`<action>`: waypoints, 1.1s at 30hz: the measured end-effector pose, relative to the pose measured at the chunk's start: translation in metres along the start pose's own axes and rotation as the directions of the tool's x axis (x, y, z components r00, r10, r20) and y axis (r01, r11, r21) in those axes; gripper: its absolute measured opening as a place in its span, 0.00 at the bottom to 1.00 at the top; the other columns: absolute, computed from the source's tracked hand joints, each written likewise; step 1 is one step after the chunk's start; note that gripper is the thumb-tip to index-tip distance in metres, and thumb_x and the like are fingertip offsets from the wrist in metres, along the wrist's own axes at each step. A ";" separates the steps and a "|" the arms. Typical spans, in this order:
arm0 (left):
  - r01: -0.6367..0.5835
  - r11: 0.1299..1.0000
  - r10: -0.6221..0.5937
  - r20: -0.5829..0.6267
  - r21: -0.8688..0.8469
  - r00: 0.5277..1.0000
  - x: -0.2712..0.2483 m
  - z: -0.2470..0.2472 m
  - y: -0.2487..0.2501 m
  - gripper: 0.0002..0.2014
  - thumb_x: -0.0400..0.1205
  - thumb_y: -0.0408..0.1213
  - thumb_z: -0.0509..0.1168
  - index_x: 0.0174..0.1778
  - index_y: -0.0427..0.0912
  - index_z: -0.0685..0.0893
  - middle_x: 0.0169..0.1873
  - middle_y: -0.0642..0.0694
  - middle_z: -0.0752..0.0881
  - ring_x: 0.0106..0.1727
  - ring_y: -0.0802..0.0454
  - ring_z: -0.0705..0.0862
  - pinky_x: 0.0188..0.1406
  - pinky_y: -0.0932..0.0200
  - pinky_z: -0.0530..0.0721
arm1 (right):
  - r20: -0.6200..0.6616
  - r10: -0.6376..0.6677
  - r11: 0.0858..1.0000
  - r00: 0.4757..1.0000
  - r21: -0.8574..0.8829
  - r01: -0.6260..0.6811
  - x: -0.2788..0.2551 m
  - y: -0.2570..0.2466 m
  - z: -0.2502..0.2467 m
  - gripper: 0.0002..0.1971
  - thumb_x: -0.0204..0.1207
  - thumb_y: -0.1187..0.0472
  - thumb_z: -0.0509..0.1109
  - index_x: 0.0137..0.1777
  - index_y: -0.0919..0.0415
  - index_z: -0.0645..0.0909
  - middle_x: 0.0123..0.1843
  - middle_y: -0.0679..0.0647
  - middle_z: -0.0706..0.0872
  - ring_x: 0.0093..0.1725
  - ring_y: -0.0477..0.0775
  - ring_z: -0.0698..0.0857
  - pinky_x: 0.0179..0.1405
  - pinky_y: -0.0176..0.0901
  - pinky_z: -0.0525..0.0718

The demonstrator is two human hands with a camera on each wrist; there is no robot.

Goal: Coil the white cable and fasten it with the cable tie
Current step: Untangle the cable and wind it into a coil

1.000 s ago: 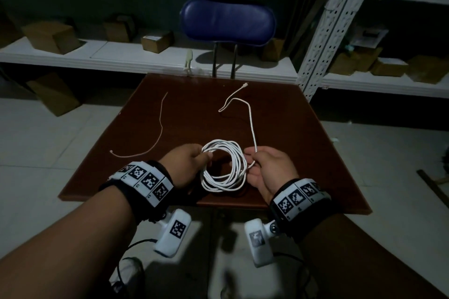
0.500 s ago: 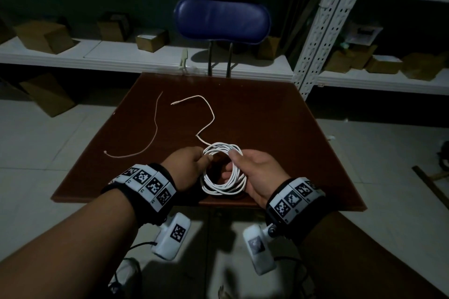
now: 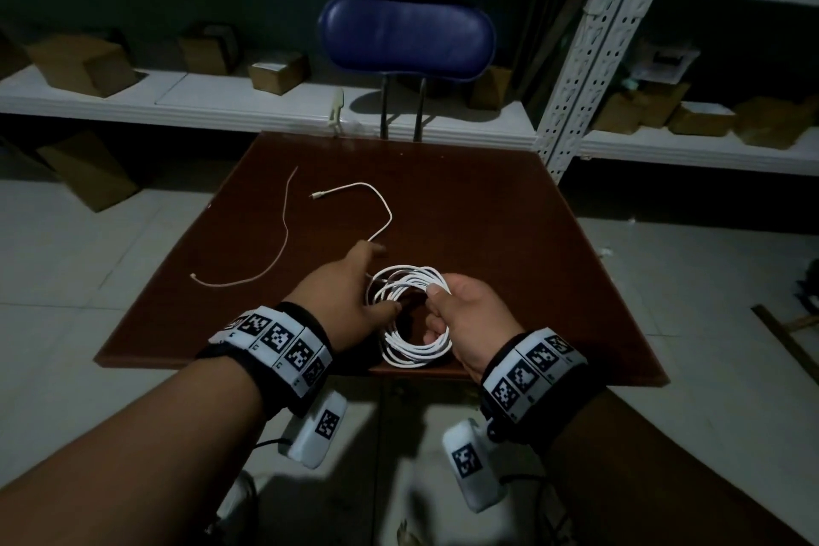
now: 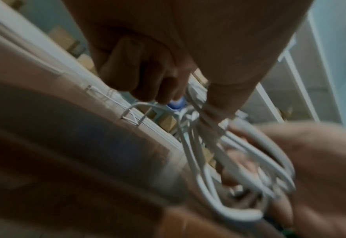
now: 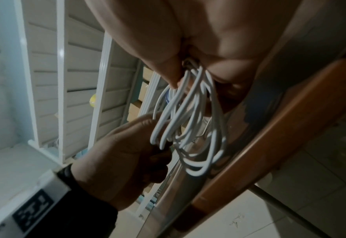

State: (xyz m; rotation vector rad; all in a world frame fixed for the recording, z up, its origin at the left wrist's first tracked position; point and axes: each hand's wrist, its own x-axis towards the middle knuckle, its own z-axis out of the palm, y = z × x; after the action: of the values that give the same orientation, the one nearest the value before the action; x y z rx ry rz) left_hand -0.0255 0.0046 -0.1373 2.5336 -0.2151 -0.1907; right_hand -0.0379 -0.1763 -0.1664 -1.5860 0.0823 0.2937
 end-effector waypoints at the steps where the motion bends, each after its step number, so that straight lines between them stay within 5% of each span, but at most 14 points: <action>1: -0.020 0.998 0.018 0.040 0.055 0.999 0.000 0.002 0.000 0.26 0.76 0.54 0.73 0.68 0.53 0.74 0.47 0.55 0.88 0.50 0.54 0.87 0.50 0.54 0.84 | 0.012 -0.012 1.000 1.000 -0.014 0.012 0.000 0.000 0.001 0.13 0.89 0.64 0.57 0.49 0.60 0.84 0.24 0.45 0.79 0.22 0.42 0.74 0.31 0.46 0.78; 8: 0.035 0.990 -0.049 0.103 0.139 0.993 0.004 0.005 -0.003 0.22 0.75 0.66 0.67 0.50 0.51 0.84 0.42 0.51 0.88 0.44 0.52 0.86 0.47 0.51 0.86 | 0.011 -0.065 0.996 0.998 -0.059 0.066 -0.001 -0.002 0.000 0.13 0.89 0.63 0.57 0.53 0.62 0.84 0.27 0.50 0.78 0.23 0.43 0.75 0.30 0.44 0.78; 13: 0.034 0.964 -0.053 0.065 0.263 0.996 0.005 0.003 0.004 0.20 0.80 0.64 0.63 0.35 0.50 0.78 0.35 0.49 0.80 0.36 0.51 0.79 0.36 0.56 0.72 | -0.004 -0.100 0.993 0.995 -0.066 0.099 -0.002 -0.005 0.002 0.13 0.89 0.62 0.58 0.54 0.58 0.85 0.25 0.44 0.78 0.25 0.45 0.76 0.36 0.50 0.78; 16: 0.025 0.994 -0.035 0.092 0.106 0.995 0.007 0.008 0.003 0.17 0.85 0.52 0.63 0.36 0.44 0.80 0.32 0.48 0.81 0.39 0.46 0.82 0.38 0.55 0.72 | -0.013 -0.098 0.993 0.995 -0.070 0.097 -0.004 -0.009 0.001 0.13 0.89 0.61 0.58 0.57 0.64 0.85 0.28 0.48 0.79 0.27 0.47 0.78 0.37 0.48 0.79; 21: -0.003 0.984 0.015 0.068 -0.178 0.998 0.003 0.007 0.001 0.14 0.87 0.45 0.64 0.48 0.38 0.87 0.42 0.40 0.90 0.45 0.43 0.88 0.51 0.46 0.85 | -0.029 -0.112 0.993 0.993 -0.051 0.110 -0.002 -0.011 0.000 0.13 0.89 0.61 0.59 0.51 0.59 0.86 0.26 0.46 0.79 0.25 0.45 0.81 0.45 0.57 0.83; 27: 0.048 0.885 -0.032 0.043 -0.462 0.999 0.002 0.008 0.002 0.16 0.85 0.48 0.66 0.46 0.37 0.87 0.41 0.35 0.91 0.44 0.40 0.90 0.52 0.41 0.87 | -0.070 -0.087 0.994 0.994 0.062 0.091 0.002 -0.008 0.000 0.19 0.88 0.61 0.61 0.39 0.48 0.89 0.26 0.47 0.78 0.23 0.45 0.80 0.49 0.64 0.83; 33: 0.031 0.835 -0.031 0.010 -0.550 0.999 0.002 0.008 0.005 0.16 0.86 0.46 0.65 0.46 0.34 0.85 0.43 0.27 0.89 0.38 0.41 0.87 0.50 0.37 0.86 | -0.101 -0.078 0.989 0.992 0.114 0.089 -0.001 -0.011 0.000 0.11 0.86 0.57 0.65 0.45 0.53 0.88 0.32 0.49 0.85 0.33 0.49 0.85 0.55 0.66 0.84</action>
State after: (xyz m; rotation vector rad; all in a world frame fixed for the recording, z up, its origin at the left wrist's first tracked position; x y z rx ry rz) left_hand -0.0255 -0.0045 -0.1408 1.9588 -0.0980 -0.2292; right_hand -0.0358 -0.1754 -0.1551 -1.4815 0.1056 0.1439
